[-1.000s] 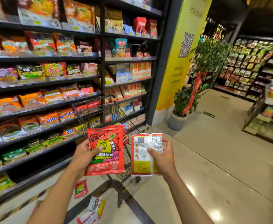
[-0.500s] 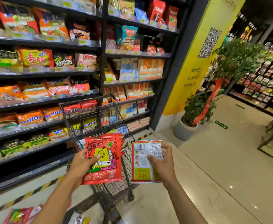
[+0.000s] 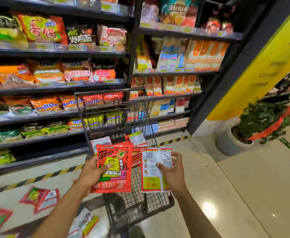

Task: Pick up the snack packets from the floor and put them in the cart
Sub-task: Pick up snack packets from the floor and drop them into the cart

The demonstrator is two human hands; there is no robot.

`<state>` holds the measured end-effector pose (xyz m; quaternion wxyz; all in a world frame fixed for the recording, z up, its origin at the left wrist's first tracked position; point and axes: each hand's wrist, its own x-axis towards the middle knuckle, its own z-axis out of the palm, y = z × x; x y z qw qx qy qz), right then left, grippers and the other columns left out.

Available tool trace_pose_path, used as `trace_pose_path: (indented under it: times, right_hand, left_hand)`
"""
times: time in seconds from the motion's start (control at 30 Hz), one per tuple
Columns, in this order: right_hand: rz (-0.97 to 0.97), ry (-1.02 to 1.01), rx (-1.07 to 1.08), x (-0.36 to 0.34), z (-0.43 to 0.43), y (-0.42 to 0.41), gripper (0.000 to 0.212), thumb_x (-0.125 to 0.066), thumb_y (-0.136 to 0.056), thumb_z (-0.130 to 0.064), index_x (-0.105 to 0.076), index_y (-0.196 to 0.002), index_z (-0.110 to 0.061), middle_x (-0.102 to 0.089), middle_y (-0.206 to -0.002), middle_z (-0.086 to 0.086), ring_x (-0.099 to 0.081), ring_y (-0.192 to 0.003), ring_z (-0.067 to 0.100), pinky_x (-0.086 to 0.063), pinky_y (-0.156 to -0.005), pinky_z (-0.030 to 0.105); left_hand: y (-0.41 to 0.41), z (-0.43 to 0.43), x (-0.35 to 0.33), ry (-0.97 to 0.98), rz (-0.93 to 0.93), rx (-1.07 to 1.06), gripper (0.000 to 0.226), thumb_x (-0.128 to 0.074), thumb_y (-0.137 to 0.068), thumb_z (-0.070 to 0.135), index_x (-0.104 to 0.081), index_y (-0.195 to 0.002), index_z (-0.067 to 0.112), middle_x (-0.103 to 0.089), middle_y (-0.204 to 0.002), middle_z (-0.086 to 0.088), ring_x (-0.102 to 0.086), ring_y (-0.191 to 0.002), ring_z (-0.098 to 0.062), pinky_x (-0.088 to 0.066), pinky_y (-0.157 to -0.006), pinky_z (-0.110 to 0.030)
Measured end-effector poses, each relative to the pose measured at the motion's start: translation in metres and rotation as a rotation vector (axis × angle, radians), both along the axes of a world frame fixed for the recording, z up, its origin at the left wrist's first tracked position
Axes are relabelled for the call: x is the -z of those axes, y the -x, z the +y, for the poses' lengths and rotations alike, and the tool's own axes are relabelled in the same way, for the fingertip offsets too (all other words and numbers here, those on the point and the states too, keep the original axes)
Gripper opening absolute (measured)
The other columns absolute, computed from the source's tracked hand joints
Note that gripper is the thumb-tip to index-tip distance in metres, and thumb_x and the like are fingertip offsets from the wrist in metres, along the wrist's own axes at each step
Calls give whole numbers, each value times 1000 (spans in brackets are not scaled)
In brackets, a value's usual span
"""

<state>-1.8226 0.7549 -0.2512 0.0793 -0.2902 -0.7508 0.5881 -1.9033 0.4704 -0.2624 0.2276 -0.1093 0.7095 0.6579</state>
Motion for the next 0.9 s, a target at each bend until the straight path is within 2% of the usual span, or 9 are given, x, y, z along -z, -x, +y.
trace_pose_path:
  times: [0.17, 0.23, 0.33, 0.5, 0.6, 0.73, 0.8, 0.87, 0.9]
  right_hand:
    - [-121, 0, -140, 73, 43, 69, 55, -83, -83, -3, -47, -113, -32, -74, -106, 0, -77, -90, 17, -65, -77, 50]
    - [-173, -19, -189, 101, 54, 91, 54, -84, -82, -4, -48, -113, -30, -74, -104, -5, -76, -87, 6, -64, -74, 35]
    - [-253, -30, -259, 144, 65, 121, 51, -84, -82, -5, -47, -111, -25, -72, -103, -8, -72, -80, -5, -58, -67, 18]
    - [-370, -64, -346, 223, 71, 153, 55, -86, -80, -11, -48, -118, -22, -70, -97, -10, -71, -84, 12, -55, -69, 24]
    - [-417, -60, -354, 271, 72, 161, 68, -91, -71, -41, -48, -120, -24, -71, -100, -14, -73, -92, 18, -60, -76, 41]
    - [-491, -85, -337, 329, 69, 169, 58, -89, -78, -15, -47, -117, -24, -69, -98, -9, -72, -88, 9, -56, -70, 20]
    - [-532, -122, -319, 358, 67, 176, 59, -89, -73, -31, -43, -110, -34, -71, -97, -6, -72, -88, 22, -59, -70, 36]
    - [-567, -184, -345, 385, 64, 182, 62, -88, -75, -37, -36, -108, -46, -70, -106, 1, -70, -94, 27, -58, -77, 42]
    - [-585, -195, -355, 401, 65, 185, 64, -88, -78, -31, -34, -108, -50, -70, -109, 4, -69, -97, 28, -57, -82, 42]
  left_hand:
    - [36, 36, 52, 99, -168, -83, 39, -76, -91, 13, -63, -127, 16, -76, -118, -5, -76, -98, -27, -59, -91, -54]
    - [48, 47, 79, 186, -223, -129, 57, -80, -88, 21, -57, -140, 18, -62, -138, 4, -67, -119, -26, -52, -103, -48]
    - [59, 61, 113, 265, -335, -195, 47, -79, -89, 16, -62, -133, 15, -71, -124, -2, -66, -113, -25, -53, -95, -41]
    - [74, 79, 175, 325, -487, -274, 29, -72, -92, 4, -63, -117, 15, -71, -105, 3, -66, -104, -23, -54, -88, -34]
    - [77, 84, 224, 358, -547, -298, 31, -71, -93, 4, -65, -121, 17, -72, -103, 3, -65, -93, -17, -55, -87, -34]
    - [90, 86, 287, 414, -613, -301, 27, -69, -92, -3, -62, -109, 18, -72, -96, -10, -66, -73, -19, -58, -67, -36]
    - [94, 84, 327, 427, -638, -294, 31, -68, -91, -7, -57, -104, 19, -65, -98, -11, -65, -70, -14, -57, -59, -17]
    - [95, 81, 371, 482, -632, -260, 34, -80, -77, 10, -59, -99, 23, -63, -97, -7, -67, -83, -20, -54, -62, -11]
    - [91, 76, 397, 471, -637, -291, 40, -82, -62, 26, -63, -96, 25, -68, -96, -7, -71, -89, -27, -62, -70, -27]
